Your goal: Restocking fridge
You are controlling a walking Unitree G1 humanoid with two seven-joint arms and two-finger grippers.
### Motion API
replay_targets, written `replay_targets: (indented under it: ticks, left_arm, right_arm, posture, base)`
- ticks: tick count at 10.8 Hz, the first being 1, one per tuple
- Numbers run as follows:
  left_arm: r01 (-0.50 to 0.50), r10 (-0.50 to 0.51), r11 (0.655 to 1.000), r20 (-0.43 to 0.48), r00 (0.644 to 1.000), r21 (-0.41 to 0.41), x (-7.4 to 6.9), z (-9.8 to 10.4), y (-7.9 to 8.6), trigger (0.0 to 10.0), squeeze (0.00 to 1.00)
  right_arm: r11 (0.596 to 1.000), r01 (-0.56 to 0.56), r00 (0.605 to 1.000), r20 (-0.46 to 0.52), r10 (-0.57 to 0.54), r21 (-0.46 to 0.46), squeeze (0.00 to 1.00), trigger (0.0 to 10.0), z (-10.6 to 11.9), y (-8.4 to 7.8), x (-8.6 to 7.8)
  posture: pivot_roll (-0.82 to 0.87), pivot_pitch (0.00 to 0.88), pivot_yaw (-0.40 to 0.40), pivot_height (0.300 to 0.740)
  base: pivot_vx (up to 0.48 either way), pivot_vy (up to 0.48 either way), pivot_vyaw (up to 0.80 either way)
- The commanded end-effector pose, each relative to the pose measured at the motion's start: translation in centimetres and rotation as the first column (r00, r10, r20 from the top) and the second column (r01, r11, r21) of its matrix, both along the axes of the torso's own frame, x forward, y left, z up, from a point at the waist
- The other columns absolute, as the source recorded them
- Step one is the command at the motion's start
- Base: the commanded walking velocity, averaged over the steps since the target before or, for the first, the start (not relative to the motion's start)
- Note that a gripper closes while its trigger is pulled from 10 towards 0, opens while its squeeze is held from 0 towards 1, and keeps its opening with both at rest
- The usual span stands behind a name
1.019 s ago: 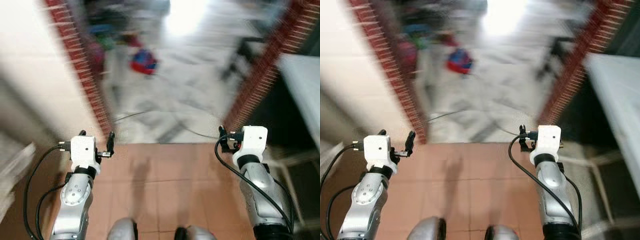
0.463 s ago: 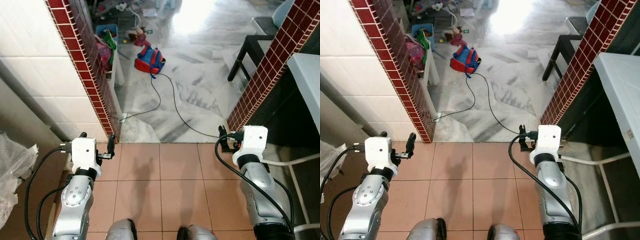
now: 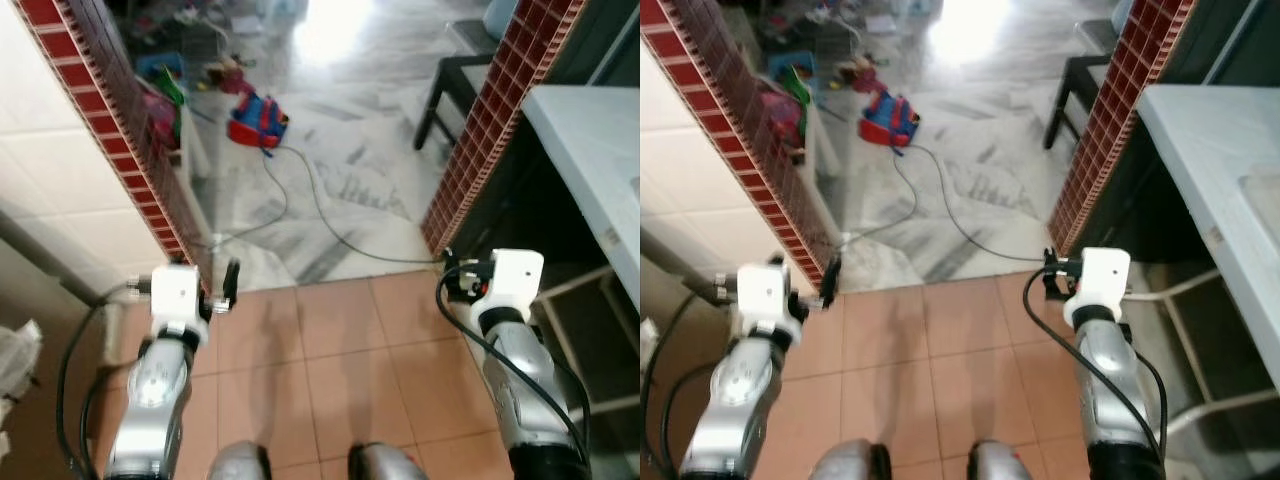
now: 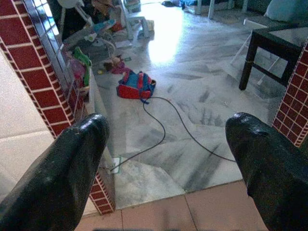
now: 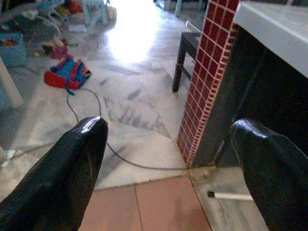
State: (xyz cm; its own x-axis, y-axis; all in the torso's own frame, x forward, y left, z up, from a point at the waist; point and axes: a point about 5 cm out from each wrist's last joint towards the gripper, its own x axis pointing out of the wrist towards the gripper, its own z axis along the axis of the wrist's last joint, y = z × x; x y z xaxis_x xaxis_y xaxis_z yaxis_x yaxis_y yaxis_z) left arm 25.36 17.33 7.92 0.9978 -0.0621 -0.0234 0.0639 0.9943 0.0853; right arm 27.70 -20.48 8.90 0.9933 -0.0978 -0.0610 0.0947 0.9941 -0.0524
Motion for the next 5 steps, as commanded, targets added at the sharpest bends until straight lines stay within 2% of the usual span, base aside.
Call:
replay_targets:
  ticks: [1,5]
  left_arm:
    - [-0.006,0.006,1.000,-0.007,1.000,0.008,-0.13,-0.10,0.44,10.0,0.00]
    - [0.009,-0.009,1.000,-0.010,1.000,0.011,-0.34,-0.11,0.43,10.0,0.00]
  right_arm:
    - [1.000,-0.010,1.000,0.015,0.010,0.000,0.00,10.0,0.50,0.23,0.49]
    - [1.000,-0.014,1.000,0.009,0.014,0.004,0.00,10.0,0.41,0.41,0.31]
  posture:
    - [-0.01,0.080,0.013,0.740]
    - [-0.01,0.106,0.015,0.740]
  base:
    - [0.000,0.000,-0.80]
    - [0.000,0.000,-0.80]
